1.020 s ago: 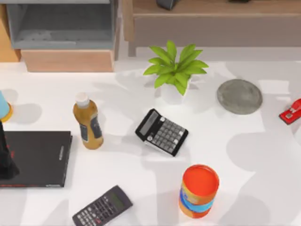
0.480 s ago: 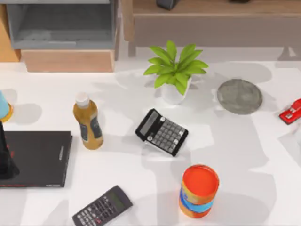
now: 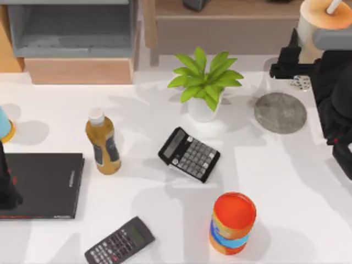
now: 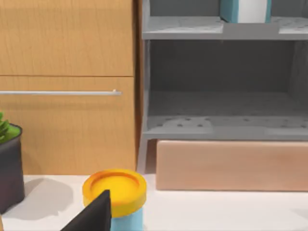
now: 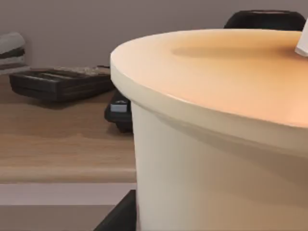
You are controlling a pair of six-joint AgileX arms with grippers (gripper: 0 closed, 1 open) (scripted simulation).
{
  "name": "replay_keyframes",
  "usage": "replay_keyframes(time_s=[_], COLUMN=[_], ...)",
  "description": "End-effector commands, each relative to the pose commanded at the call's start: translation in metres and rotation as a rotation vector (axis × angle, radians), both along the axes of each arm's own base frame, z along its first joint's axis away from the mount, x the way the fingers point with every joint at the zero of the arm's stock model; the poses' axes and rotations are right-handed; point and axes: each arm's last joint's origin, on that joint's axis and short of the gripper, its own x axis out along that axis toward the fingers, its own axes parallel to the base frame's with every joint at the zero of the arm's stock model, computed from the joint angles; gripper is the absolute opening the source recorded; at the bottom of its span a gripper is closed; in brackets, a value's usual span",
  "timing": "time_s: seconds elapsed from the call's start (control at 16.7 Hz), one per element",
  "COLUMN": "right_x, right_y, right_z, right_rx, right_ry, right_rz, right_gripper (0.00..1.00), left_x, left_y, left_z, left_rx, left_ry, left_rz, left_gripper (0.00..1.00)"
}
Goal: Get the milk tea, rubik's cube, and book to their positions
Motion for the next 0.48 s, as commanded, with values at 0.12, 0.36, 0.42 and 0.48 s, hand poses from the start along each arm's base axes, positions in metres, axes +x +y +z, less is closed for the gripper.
replay_keyframes(time_s=[0.12,0.36,0.42,0.48], right_x=[-0.006,-0.007,-0.006,-0.006], right_y=[0.016,0.020,0.019,0.019], right_z=[-0.013,-0.016,-0.015,-0.015], right_rx=[-0.004,-0.005,-0.002,-0.002], right_ry=[0.028,0.034,0.032,0.031], right_rz=[-0.001,-0.001,-0.001,-0.001], right_gripper=[0.00,0.00,0.00,0.00], left_x=[0.000,0.000,0.000,0.000], left_y=[0.000,0.000,0.000,0.000], left_z=[0.000,0.000,0.000,0.000], left_rx=[0.000,0.000,0.000,0.000], left_ry=[0.000,0.000,0.000,0.000], left_rz=[0.000,0.000,0.000,0.000], left_gripper=[1.00,1.00,1.00,1.00])
